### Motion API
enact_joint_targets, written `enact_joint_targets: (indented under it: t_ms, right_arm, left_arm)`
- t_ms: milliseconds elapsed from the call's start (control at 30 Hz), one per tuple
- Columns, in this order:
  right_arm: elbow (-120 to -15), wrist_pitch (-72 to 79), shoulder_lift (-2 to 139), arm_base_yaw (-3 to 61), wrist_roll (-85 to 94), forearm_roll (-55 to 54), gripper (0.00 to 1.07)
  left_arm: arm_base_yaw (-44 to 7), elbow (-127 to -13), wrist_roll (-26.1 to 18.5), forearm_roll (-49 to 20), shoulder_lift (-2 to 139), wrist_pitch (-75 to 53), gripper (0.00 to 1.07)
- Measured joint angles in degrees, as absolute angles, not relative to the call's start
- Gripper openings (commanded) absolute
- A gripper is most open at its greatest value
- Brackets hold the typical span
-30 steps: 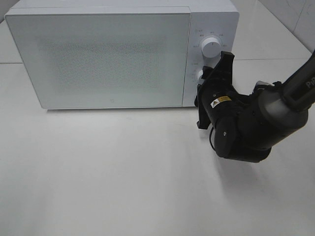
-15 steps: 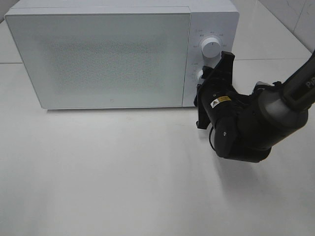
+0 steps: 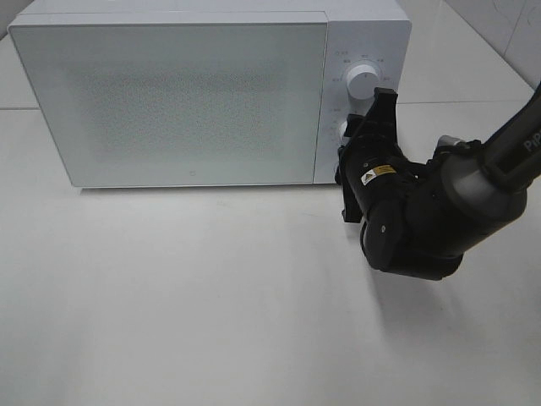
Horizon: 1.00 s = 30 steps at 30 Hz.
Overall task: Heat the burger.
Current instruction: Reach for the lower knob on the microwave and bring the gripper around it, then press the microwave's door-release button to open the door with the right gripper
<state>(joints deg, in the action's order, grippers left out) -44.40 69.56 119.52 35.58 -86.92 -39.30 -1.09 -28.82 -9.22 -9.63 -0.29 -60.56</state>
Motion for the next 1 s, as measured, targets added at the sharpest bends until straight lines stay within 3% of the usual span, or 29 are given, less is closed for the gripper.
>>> enact_joint_targets:
  t_ms: [133, 467, 867, 1000]
  right_arm:
    - [-44.4, 69.4, 119.4, 35.8, -85.8, -39.9, 0.48]
    - [-44.4, 69.3, 119.3, 36.2, -82.8, -39.2, 0.76]
    - [-39.4, 69.1, 115.7, 36.2, -76.5, -34.8, 0.76]
    - [-36.5, 62.1, 111.9, 36.2, -66.7, -31.1, 0.75]
  left_arm:
    - [-1.1, -28.8, -9.2, -9.6, -0.3, -60.6, 1.01]
    - [-1.1, -28.8, -9.2, -9.6, -0.3, -60.6, 1.01]
    - [-1.1, -28.8, -9.2, -9.6, -0.3, -60.6, 1.01]
    - [-1.1, -28.8, -9.2, -9.6, -0.3, -60.6, 1.01]
